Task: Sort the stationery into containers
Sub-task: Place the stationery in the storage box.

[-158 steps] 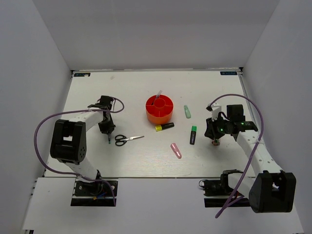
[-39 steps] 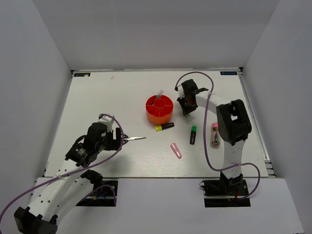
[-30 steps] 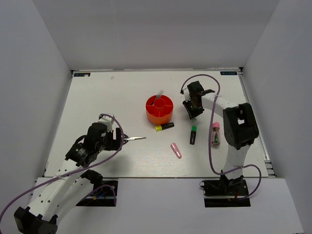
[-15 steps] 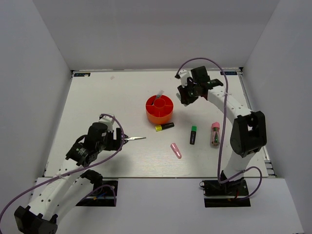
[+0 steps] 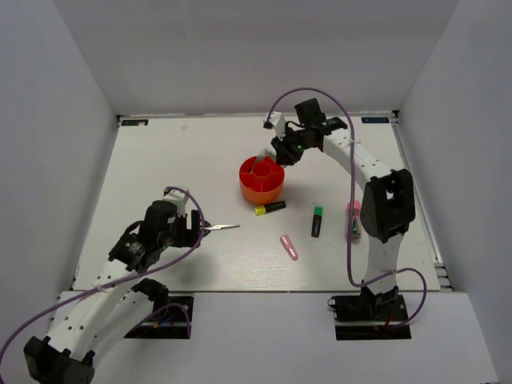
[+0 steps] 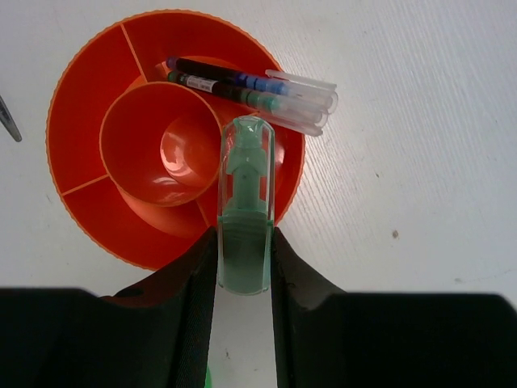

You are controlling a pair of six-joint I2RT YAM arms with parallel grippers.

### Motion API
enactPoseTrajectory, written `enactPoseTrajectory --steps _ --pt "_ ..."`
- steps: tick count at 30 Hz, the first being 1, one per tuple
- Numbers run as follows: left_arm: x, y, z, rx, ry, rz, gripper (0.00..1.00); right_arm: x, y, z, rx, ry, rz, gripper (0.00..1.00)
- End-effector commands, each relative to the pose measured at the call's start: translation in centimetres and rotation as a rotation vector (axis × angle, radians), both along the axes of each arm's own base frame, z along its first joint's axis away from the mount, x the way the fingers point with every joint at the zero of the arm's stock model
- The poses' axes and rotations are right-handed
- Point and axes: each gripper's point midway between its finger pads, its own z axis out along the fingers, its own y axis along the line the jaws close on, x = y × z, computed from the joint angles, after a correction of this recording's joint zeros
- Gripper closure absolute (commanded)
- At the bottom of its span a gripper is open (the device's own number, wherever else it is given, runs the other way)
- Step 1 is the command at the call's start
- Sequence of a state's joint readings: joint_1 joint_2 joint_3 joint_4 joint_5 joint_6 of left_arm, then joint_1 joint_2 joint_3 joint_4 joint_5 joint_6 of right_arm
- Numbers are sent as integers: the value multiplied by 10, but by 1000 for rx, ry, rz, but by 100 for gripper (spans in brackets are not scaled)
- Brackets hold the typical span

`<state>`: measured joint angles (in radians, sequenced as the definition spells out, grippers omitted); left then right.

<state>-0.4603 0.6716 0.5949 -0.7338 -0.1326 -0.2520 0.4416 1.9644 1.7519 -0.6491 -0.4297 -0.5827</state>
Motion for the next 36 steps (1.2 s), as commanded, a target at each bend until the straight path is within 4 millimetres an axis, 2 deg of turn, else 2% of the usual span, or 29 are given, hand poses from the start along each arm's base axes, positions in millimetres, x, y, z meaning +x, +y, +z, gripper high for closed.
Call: enactPoseTrajectory --steps 1,6,10,15,16,18,24,27,28,30,32,36 --pt "-1 -1 -3 -1 9 -8 8 2 10 6 18 -38 103 100" --pt "-2 -1 -5 -2 16 -11 8 0 18 -2 48 -59 167 100" --pt "-2 -1 -5 -3 17 -10 8 9 25 -6 74 -79 172 100" --pt "-2 -1 -6 0 20 -9 8 12 29 -13 100 -48 140 100" --pt "-2 -1 -6 0 22 -10 8 11 30 -8 104 -55 140 100" --pt "-3 -1 -8 2 28 -13 8 13 31 -20 102 -30 119 100" --pt "-3 -1 -8 3 28 -12 8 20 35 -23 133 -6 70 99" --pt "-3 -1 -8 4 30 -10 8 18 37 -27 141 14 67 87" --pt "-3 -1 -8 4 30 -12 8 17 38 -27 142 19 66 77" --pt "-3 -1 -8 6 30 -10 8 18 35 -28 138 19 55 65" --pt "-3 -1 -8 5 30 -9 8 18 34 -23 144 15 44 47" --pt "-3 -1 -9 4 32 -13 8 19 31 -13 144 -8 29 45"
